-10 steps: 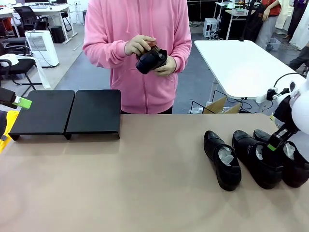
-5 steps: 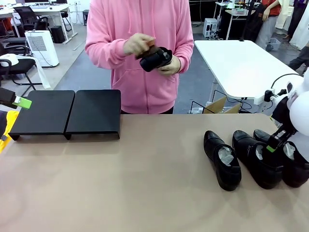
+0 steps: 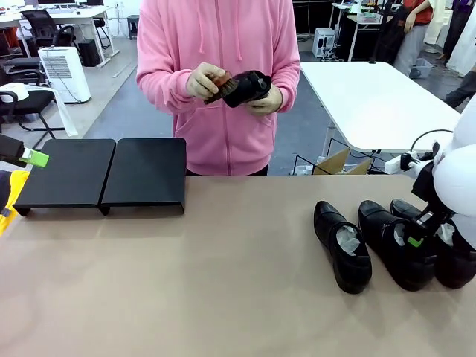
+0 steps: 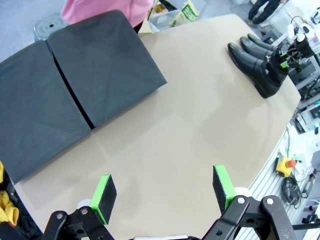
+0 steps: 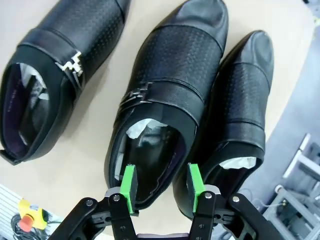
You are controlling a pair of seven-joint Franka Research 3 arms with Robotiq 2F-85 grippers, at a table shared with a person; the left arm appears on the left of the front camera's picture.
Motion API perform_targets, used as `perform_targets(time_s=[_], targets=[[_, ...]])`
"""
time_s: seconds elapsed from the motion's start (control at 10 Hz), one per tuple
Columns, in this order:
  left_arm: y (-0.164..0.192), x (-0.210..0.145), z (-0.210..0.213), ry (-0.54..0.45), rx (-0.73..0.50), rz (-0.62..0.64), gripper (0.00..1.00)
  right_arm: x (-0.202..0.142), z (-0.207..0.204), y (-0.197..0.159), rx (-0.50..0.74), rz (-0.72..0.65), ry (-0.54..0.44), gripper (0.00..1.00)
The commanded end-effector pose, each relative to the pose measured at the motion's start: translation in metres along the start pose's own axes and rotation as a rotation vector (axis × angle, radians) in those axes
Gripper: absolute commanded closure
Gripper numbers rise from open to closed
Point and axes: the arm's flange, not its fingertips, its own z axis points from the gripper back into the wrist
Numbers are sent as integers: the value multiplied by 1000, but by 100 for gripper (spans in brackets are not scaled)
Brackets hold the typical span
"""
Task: Organize the shoes by placing them on the stand.
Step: Pick up one Shoe and place it in the middle of the table.
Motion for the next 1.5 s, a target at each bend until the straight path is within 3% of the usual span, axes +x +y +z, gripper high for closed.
perform_targets(time_s=[0.0,1.1,1.4], targets=[[2,1,0,-14,-20,-12,0,5,-5,-8,3,-96,-6,45],[2,1,0,-14,-20,-12,0,12,-52,-13,67,-221,35,45],[2,1,0,-14,-20,-12,0,11,-52,-14,69,-208,42,98]])
